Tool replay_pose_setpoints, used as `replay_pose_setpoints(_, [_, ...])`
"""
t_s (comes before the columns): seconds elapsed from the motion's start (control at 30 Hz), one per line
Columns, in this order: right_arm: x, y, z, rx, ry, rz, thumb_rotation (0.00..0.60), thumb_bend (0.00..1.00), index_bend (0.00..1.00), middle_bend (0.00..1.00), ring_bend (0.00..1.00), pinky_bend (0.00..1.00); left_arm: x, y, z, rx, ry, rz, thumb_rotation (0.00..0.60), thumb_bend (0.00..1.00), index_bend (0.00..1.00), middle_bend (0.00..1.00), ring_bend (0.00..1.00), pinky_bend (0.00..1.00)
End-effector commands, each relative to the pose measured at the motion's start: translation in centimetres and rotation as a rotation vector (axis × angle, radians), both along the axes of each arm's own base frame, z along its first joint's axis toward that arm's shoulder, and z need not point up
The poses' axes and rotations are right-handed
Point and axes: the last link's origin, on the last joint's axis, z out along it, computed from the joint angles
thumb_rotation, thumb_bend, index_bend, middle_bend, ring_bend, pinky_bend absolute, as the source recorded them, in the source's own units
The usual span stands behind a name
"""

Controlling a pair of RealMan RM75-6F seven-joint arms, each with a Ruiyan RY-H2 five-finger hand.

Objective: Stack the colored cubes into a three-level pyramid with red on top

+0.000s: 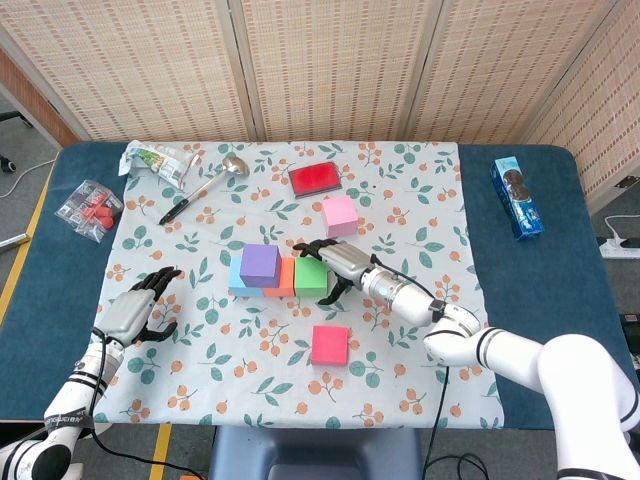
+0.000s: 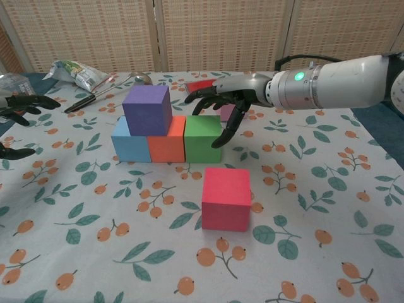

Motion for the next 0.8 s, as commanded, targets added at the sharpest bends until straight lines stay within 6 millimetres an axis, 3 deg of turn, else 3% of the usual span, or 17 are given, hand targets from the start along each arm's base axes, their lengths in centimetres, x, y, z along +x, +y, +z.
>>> replay_pose_setpoints(0.03, [0.0,0.0,-0.1,0.002,0.003,0.002,0.600,0.00,0.00,0.14,0.00,0.00,-0.1,0.0,0.0,-0.005,-0.001,0.004,0.600,0.37,0.00,0.00,0.00,0.14])
replay_pose_setpoints(0.4, [0.0,-0.7,0.2,-0.037,-0.007,0.004,0.600,0.00,0.00,0.13,0.00,0.00,-0.5,0.1,-0.1,-0.012,-0.005,0.012,0.600,0.37,0.00,0.00,0.00,0.13])
replay_pose_setpoints(0.6, [-1.5,-0.9,2.4,-0.103,-0.011,0.003,0.600,0.00,0.00,0.10,0.00,0.00,-0.5,0.0,-0.1,-0.011,-0.007,0.009,0.600,0.37,0.00,0.00,0.00,0.13])
replay_pose_setpoints(0.8, [-4.4,1.0,5.6,-0.114,-0.034,-0.060,0.600,0.00,0.00,0.10,0.00,0.00,-0.6,-0.2,-0.1,-0.011,-0.012,0.006,0.600,0.37,0.00,0.00,0.00,0.13])
